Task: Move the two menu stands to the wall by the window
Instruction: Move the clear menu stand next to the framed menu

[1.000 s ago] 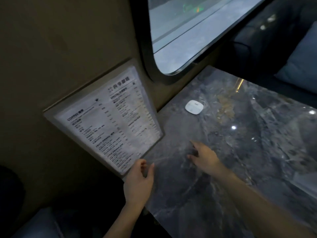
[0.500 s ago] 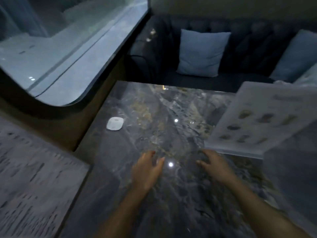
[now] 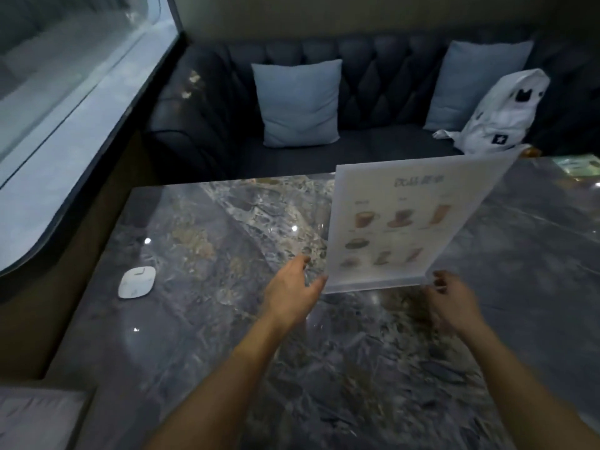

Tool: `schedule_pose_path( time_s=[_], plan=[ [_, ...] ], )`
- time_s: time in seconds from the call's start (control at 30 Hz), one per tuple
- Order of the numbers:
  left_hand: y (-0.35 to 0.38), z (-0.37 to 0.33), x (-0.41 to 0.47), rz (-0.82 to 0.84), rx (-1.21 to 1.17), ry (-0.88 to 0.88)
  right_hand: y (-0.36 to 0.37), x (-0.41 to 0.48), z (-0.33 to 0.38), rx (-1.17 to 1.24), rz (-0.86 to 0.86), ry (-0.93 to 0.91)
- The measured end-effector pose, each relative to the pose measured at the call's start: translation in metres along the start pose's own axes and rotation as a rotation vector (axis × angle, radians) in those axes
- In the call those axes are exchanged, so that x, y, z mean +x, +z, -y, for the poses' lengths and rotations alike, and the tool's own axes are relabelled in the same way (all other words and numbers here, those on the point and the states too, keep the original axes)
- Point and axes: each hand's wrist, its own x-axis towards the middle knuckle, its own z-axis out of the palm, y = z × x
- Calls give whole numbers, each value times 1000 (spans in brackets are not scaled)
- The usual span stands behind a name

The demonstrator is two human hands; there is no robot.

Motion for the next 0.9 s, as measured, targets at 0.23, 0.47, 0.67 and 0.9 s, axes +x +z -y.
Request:
schedule_pose_path(
  time_s=[0.23, 0.47, 0.67, 0.9],
  plan=[
    [1, -13, 19, 58, 50, 11, -2, 20, 20, 323, -92, -33],
    [6, -20, 20, 101, 127, 43, 5, 30, 19, 406, -161, -78],
    [5, -24, 17, 6, -14, 44, 13, 35, 17, 310, -155, -117],
    [-7, -8, 7, -102, -138, -50, 35, 29, 35, 366, -160, -148]
  ],
)
